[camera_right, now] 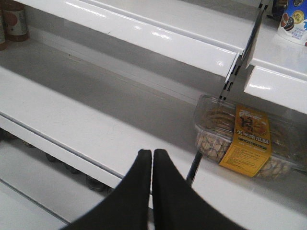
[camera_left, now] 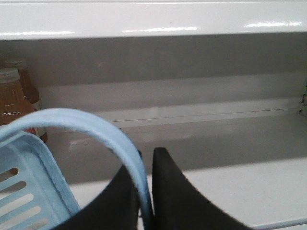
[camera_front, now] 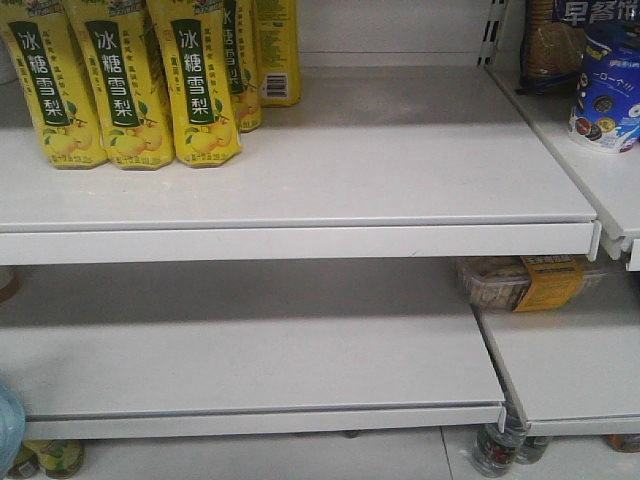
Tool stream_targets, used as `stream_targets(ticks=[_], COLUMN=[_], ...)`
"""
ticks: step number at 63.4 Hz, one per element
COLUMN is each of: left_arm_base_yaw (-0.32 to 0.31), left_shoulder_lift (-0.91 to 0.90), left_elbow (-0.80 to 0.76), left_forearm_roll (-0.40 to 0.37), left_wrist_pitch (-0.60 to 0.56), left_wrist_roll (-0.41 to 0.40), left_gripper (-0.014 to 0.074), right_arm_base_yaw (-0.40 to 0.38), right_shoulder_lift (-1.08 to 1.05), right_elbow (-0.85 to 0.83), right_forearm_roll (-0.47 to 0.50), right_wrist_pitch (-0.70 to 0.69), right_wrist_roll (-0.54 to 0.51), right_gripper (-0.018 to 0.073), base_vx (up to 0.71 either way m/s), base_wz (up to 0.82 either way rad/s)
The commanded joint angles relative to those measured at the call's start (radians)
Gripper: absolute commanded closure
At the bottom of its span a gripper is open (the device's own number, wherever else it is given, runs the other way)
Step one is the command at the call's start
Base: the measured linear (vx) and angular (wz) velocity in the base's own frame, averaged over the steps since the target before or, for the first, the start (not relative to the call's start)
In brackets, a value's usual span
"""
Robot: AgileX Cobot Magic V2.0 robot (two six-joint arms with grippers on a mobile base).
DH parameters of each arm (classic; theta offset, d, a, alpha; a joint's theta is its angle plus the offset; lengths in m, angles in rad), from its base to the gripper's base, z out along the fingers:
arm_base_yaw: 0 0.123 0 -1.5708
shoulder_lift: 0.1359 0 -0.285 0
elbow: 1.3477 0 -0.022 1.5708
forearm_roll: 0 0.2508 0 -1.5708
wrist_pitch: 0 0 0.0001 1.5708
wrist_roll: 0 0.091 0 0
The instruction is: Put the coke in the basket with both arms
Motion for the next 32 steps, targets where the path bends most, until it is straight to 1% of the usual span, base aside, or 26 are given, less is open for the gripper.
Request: stream_targets(ticks=[1, 32], left_arm_base_yaw=[-0.002, -0.002], left_shoulder_lift=[-0.022, -0.022], left_elbow=[0.003, 0.003], left_forearm_roll=[0.051, 0.051], left_wrist_pitch=[-0.148, -0.148], left_wrist_roll=[0.046, 0.047], left_gripper=[0.0603, 0.0603], right_arm_base_yaw=[-0.001, -0.001], right_shoulder_lift=[0.015, 0.015], right_elbow=[-0.023, -0.023], right_forearm_roll=[-0.017, -0.017], right_wrist_pitch=[-0.075, -0.075], right_wrist_roll=[-0.004, -0.004], right_gripper=[0.0564, 0.0564], base_vx=[0.0, 0.0], base_wz=[0.0, 0.0])
